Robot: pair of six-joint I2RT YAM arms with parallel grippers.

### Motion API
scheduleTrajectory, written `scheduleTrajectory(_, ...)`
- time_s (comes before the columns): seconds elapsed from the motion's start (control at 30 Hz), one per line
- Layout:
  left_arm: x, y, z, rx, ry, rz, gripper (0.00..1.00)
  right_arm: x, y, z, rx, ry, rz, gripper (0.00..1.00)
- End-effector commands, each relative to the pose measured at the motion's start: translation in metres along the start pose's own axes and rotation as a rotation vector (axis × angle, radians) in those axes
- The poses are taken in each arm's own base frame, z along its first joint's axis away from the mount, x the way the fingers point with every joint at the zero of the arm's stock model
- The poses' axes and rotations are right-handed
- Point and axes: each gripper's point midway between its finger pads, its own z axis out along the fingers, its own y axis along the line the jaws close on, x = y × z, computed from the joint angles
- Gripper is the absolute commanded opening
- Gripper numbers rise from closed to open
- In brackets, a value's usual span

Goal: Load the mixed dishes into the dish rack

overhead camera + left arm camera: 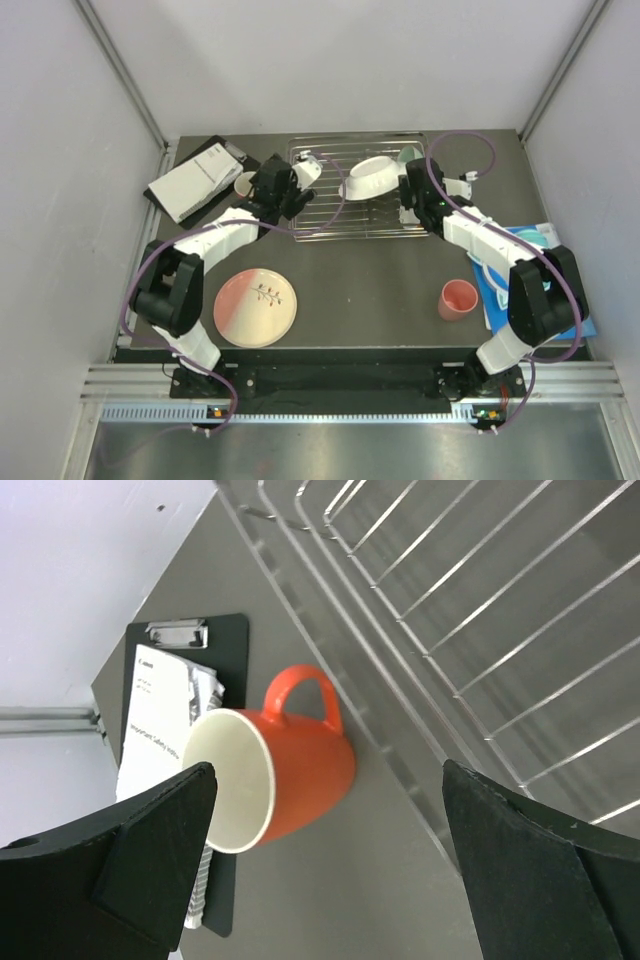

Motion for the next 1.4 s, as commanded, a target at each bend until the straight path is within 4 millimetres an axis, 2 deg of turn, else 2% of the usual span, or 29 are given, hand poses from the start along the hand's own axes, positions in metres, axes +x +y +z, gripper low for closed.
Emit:
scheduleTrajectory(0.0,-0.023,-0.005,-0.009,-0.009,-0.073,-0.004,0.99,-0.015,0.043,-0.015,-0.11,-0.025,0.057,0.27)
scheduleTrajectory(0.1,-0.031,-0.017,-0.011,0.011,-0.093,0.001,0.99,-0.015,0.045,-0.015,-0.111,-0.023,0.053,0.27)
scheduleTrajectory(0.17,-0.036,-0.022,-0.009,0.014,-0.097,-0.001,0.99,-0.014,0.047,-0.017,-0.116,-0.017,0.045,0.35)
scheduleTrajectory(0.43,-0.035,-0.026,-0.008,0.02,-0.089,0.009,0.99,-0.019,0.032,-0.026,-0.099,-0.017,-0.029,0.6)
scheduleTrajectory(0.73,-0.034,-0.026,-0.006,0.02,-0.087,0.002,0.99,-0.025,0.021,-0.033,-0.094,-0.016,-0.061,0.62)
scheduleTrajectory(0.83,-0.041,-0.022,-0.006,0.005,-0.094,-0.007,0.99,-0.026,0.027,-0.04,-0.128,-0.012,-0.124,0.64)
scheduleTrajectory(0.9,-0.048,-0.017,-0.006,-0.006,-0.092,-0.024,0.99,-0.036,0.046,-0.051,-0.194,-0.05,-0.287,0.65)
scheduleTrajectory(0.97,-0.05,-0.011,-0.006,-0.02,-0.078,-0.045,0.99,-0.043,0.079,-0.07,-0.277,-0.106,-0.434,0.68)
scheduleTrajectory(1.0,-0.048,-0.01,-0.007,-0.013,-0.052,-0.05,0.99,-0.039,0.092,-0.08,-0.345,-0.142,-0.639,0.69)
scheduleTrajectory(1.03,-0.047,-0.008,-0.008,-0.009,-0.046,-0.063,0.99,-0.039,0.11,-0.092,-0.404,-0.171,-0.728,0.7)
scheduleTrajectory(1.07,-0.046,-0.007,-0.009,-0.007,-0.041,-0.07,0.99,-0.04,0.116,-0.1,-0.434,-0.214,-0.928,0.7)
scheduleTrajectory(1.13,-0.039,-0.002,-0.011,-0.012,-0.024,-0.106,0.99,-0.03,0.136,-0.118,-0.524,-0.241,-1.126,0.72)
scheduleTrajectory(1.17,-0.037,-0.001,-0.013,-0.006,-0.02,-0.121,0.99,-0.017,0.138,-0.121,-0.597,-0.217,-1.351,0.72)
scheduleTrajectory(1.23,-0.03,0.007,-0.017,-0.01,-0.006,-0.177,0.99,-0.008,0.136,-0.13,-0.609,-0.218,-1.566,0.72)
scheduleTrajectory(1.27,-0.026,0.005,-0.018,0.008,0.0,-0.19,0.99,0.0,0.133,-0.136,-0.674,-0.215,-1.773,0.72)
scheduleTrajectory(1.3,-0.023,0.011,-0.023,0.0,0.001,-0.205,0.99,0.013,0.127,-0.144,-0.731,-0.195,-1.886,0.72)
scheduleTrajectory(1.33,-0.021,0.011,-0.024,-0.001,0.002,-0.212,0.99,0.021,0.11,-0.145,-0.751,-0.154,-2.003,0.75)
scheduleTrajectory(1.37,-0.015,0.01,-0.025,0.001,0.011,-0.217,0.99,0.021,0.107,-0.153,-0.79,-0.192,-2.157,0.8)
